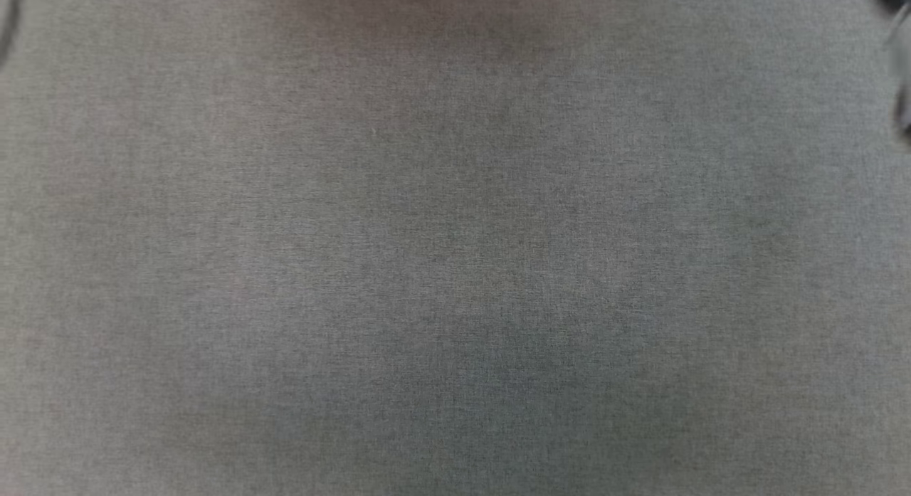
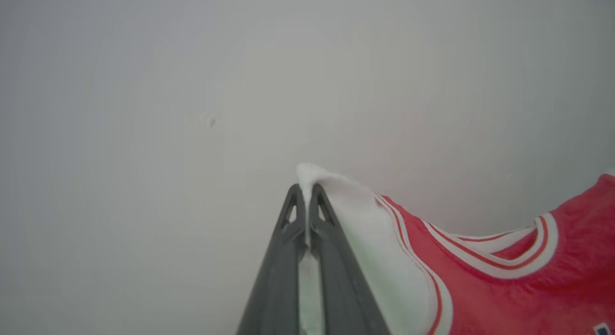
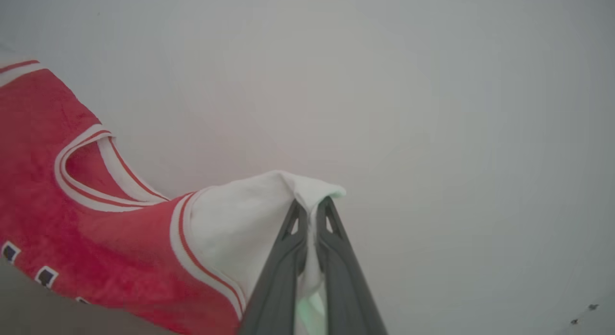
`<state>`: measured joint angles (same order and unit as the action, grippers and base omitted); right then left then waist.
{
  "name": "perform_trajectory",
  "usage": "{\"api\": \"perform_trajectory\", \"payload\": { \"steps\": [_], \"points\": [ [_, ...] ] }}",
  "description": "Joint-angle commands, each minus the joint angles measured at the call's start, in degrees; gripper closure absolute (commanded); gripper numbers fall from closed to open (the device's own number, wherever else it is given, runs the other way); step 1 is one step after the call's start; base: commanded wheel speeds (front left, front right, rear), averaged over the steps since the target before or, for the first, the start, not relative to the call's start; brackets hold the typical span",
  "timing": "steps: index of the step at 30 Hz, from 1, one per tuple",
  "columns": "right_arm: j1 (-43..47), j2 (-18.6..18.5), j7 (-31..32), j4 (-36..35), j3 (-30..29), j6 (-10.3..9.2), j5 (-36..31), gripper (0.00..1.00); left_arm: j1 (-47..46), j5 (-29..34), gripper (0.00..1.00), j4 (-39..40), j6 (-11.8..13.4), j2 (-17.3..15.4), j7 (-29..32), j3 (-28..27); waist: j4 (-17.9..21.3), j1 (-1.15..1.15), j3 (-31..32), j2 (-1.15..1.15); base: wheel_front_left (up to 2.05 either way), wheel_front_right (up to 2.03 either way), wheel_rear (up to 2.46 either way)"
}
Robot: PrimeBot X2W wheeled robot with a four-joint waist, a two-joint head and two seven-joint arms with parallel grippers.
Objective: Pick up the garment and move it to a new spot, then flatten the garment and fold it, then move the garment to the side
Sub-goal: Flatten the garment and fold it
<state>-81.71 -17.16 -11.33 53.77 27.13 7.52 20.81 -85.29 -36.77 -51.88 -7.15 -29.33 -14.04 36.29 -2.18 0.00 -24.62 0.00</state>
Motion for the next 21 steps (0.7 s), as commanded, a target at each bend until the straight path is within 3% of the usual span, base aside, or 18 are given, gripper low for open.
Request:
{"api": "perform_trajectory", "payload": {
  "steps": [1, 5, 10, 13, 18, 21],
  "points": [
    [2.8, -0.2, 1.8, -0.8, 1.8, -0.05, 3.6, 1.0, 2.5, -1.7, 1.0, -0.9, -0.2, -0.2, 0.8, 0.5, -0.2, 0.0, 0.4, 0.0, 0.0, 0.0, 0.0],
    [9.2, -1.5, 8.9, -5.2, 6.4, -0.06, 12.9, 1.0, 8.6, -5.8, 1.0, -0.9, -0.3, -0.2, 4.6, 2.4, -0.2, 0.0, 1.5, 0.0, 0.0, 0.0, 0.0],
    [17.1, -5.4, 18.2, -14.5, 11.2, -0.05, 24.1, 1.0, 15.9, -13.5, 1.0, 1.9, -0.3, -1.7, 14.3, 4.5, 0.1, 0.0, 3.4, 0.0, 0.0, 0.0, 0.0],
    [21.8, -8.8, 23.7, -20.7, 12.3, -0.05, 30.4, 1.0, 20.5, -17.4, 1.0, 5.3, -0.3, -4.3, 20.5, 5.3, 0.4, 0.0, 4.9, 0.0, 0.0, 0.0, 0.0],
    [28.6, -13.6, 29.1, -28.9, 13.7, -0.04, 35.0, 1.0, 27.9, -22.3, 1.0, 10.8, -0.2, -7.9, 27.0, 5.4, 0.7, 0.0, 7.0, 0.0, 0.0, 0.0, 0.0],
    [34.0, -18.0, 31.8, -35.6, 15.2, -0.04, 36.8, 1.0, 34.4, -24.5, 1.0, 17.1, 1.9, -11.1, 29.9, 5.4, 0.9, 0.0, 8.5, 0.0, 0.0, 0.0, 0.0]
  ]
}}
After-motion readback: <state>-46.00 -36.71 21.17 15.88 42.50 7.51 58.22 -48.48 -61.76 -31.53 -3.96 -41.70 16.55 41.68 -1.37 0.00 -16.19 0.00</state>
